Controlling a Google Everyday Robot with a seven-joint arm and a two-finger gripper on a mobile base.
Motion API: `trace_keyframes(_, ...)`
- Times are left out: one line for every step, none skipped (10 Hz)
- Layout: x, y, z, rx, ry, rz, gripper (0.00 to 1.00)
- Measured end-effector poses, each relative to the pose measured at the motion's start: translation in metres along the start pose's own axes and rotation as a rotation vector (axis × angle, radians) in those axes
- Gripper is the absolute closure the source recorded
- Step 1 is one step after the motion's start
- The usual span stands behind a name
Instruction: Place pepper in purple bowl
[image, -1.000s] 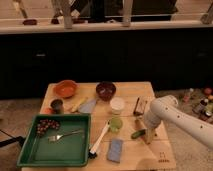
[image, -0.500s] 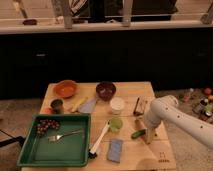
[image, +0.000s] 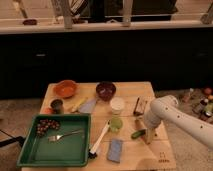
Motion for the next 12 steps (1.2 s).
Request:
trace_keyframes(0.0,0.0,0.0,0.0,0.0,0.0,0.28)
trace_keyframes(0.0,0.0,0.0,0.0,0.0,0.0,0.38)
trace_keyframes(0.0,0.0,0.0,0.001,0.0,0.001,0.47)
trace_keyframes(0.001,0.0,-0.001,0.002,0.0,0.002,0.59)
trace_keyframes(0.001,0.0,-0.002,0.002,0.0,0.002,0.67)
trace_keyframes(0.0,0.0,-0.004,0.0,0.0,0.001,0.76)
trace_keyframes(0.001,0.001,-0.007,0.0,0.0,0.001,0.87)
trace_keyframes(0.001,0.0,-0.009,0.004,0.003,-0.001,0.97)
trace_keyframes(0.0,0.0,-0.009,0.001,0.001,-0.001,1.0)
trace_keyframes(-0.001,0.001,-0.009,-0.001,0.001,-0.003,1.0)
trace_keyframes(-0.005,0.004,-0.014,0.015,0.016,-0.006,1.0)
trace_keyframes(-0.012,0.007,-0.023,0.04,0.033,-0.007,1.0)
